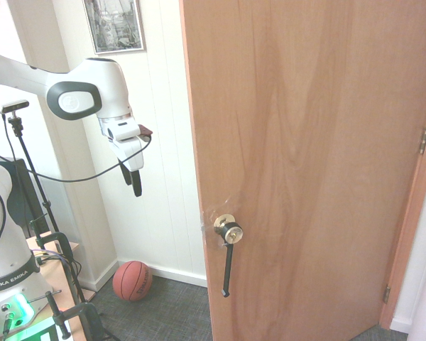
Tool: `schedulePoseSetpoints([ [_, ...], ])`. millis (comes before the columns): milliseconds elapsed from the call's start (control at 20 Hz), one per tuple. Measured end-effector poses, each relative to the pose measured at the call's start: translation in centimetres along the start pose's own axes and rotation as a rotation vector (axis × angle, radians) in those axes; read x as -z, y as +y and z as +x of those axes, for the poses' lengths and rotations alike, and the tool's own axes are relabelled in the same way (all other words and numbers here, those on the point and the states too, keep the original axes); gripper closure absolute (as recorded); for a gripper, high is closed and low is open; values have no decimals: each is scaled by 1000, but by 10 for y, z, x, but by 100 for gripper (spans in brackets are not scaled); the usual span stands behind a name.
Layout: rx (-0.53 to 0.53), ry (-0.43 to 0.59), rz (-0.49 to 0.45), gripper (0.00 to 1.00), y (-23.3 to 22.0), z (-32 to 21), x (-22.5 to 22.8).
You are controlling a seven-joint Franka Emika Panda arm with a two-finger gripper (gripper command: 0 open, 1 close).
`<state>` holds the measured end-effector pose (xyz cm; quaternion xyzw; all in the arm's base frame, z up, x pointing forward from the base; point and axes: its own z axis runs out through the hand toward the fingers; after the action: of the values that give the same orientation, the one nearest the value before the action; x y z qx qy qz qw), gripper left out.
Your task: Close the door
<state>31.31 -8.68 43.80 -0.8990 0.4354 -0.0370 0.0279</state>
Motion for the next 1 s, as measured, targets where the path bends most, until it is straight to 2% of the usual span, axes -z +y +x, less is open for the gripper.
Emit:
schedulePoseSetpoints([
  [350,-204,33,46,0,105,42,23],
  [650,-338,65,92,0,196,73,39],
  [800,-415,76,143,0,214,109,49],
  [1000,-512,69,179,0,211,169,43],
])
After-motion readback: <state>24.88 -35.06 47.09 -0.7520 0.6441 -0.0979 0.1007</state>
